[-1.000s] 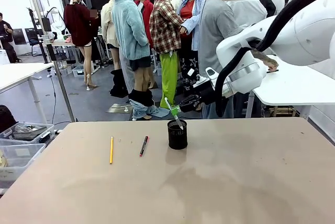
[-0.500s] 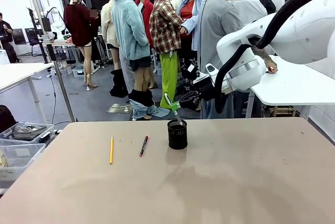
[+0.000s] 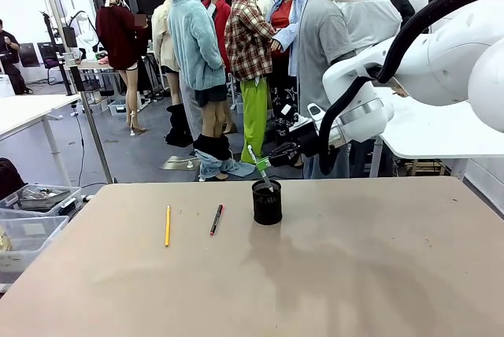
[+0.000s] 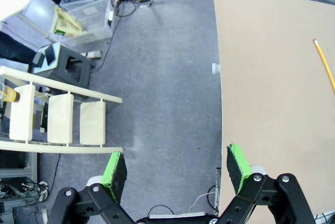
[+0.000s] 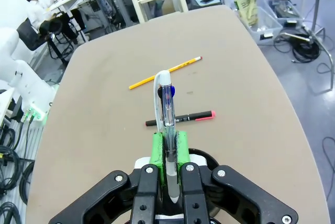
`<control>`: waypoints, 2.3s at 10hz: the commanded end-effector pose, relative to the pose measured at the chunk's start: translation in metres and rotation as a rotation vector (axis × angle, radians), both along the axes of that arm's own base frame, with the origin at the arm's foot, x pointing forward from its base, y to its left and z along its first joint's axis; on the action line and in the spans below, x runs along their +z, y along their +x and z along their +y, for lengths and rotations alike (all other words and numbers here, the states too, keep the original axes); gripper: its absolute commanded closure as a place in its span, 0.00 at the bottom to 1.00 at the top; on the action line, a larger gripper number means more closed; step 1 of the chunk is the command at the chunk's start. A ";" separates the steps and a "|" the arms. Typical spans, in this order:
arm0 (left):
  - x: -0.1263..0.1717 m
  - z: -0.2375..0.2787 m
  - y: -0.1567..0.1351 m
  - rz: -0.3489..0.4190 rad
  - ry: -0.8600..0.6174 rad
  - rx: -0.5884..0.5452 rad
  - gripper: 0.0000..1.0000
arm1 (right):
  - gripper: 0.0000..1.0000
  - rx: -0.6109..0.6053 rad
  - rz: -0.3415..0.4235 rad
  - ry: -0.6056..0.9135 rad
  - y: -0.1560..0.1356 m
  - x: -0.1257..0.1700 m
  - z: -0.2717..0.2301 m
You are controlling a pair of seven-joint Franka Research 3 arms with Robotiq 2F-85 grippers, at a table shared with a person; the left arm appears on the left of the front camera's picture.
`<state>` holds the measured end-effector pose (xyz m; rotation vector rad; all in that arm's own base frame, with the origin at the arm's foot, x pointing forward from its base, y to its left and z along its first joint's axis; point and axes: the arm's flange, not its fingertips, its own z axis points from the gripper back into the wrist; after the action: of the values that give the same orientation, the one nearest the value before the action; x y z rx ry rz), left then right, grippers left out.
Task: Place the pens into the pen holder.
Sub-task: Pick up a writing instrument from the table and place it into the Pen holder.
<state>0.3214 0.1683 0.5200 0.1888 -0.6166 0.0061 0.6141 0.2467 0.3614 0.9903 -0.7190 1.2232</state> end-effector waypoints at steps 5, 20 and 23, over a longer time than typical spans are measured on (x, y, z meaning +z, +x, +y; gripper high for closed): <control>0.000 0.000 0.000 -0.002 -0.005 -0.001 0.00 | 1.00 0.030 0.036 -0.052 0.003 -0.027 0.002; 0.000 0.000 0.000 -0.002 -0.005 -0.001 0.00 | 0.49 -0.919 0.228 -0.689 -0.158 0.092 -0.297; 0.000 0.000 0.000 -0.002 -0.005 -0.001 0.00 | 0.49 -1.116 0.356 -0.684 -0.194 0.080 -0.381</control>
<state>0.3213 0.1685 0.5203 0.1887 -0.6172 0.0066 0.4260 -0.1352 0.4409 0.1076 -0.4086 0.2838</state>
